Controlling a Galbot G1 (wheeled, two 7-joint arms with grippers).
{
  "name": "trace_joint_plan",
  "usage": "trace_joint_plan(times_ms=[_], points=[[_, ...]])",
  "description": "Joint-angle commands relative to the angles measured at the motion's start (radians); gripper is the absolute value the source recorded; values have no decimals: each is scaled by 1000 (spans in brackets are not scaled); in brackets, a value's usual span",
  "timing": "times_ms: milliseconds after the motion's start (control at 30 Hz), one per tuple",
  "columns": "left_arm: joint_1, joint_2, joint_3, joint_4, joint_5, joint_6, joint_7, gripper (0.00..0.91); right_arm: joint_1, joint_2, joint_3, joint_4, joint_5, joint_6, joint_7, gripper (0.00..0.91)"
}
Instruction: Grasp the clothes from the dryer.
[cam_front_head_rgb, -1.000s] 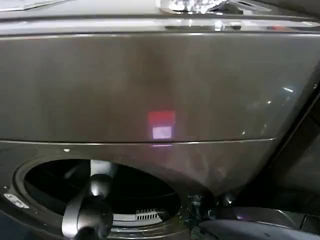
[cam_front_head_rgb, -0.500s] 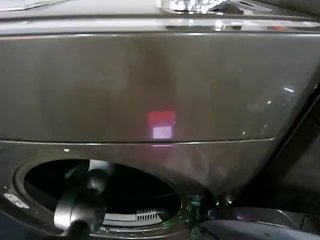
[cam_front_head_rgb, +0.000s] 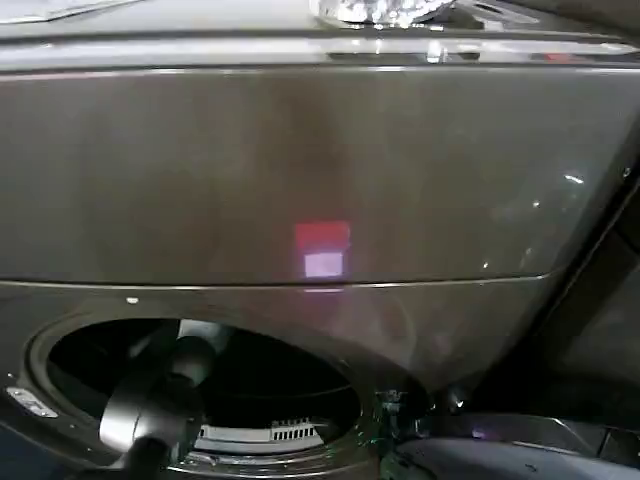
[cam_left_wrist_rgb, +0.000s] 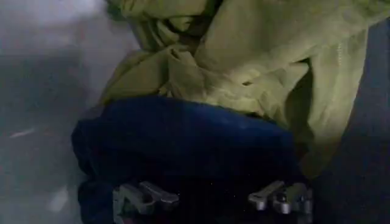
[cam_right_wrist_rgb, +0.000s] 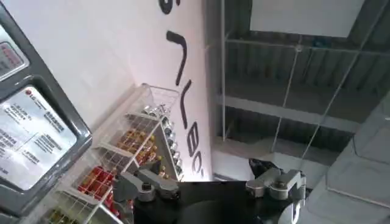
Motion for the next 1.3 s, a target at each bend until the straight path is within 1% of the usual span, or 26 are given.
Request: trace_joint_plan(times_ms=[33,200,233,267,300,333,367,933,1300], points=[[4,21,113,17,-63,49,-40,907,-2,1,0,0,1,2,-2,907],[2,26,136,19,-81,51,-40,907,-3,-1,-1,-6,0,6,-3,907],[2,30,154,19,-92,50,-40,876,-3,0,-2,-5,1,7,-3,907],[3,32,155,19,-94,46,-39,717,-3,0,-3,-6,1,8,-4,907],[2,33,156,19,-96,45,-38,296,-3,0,-3,-6,1,8,-4,907],[3,34,156,20,-96,43,-36,57,-3,-1,-3,-8,0,10,-4,907],[4,36,157,19,-97,42,-31,0,-2,-1,-3,-8,0,10,-5,907],[-1,40,168,7,-96,41,3,0,-16,2,12,-8,4,17,-11,907],[6,44,156,-15,-103,102,-17,0,-20,0,13,-8,9,17,-12,907]])
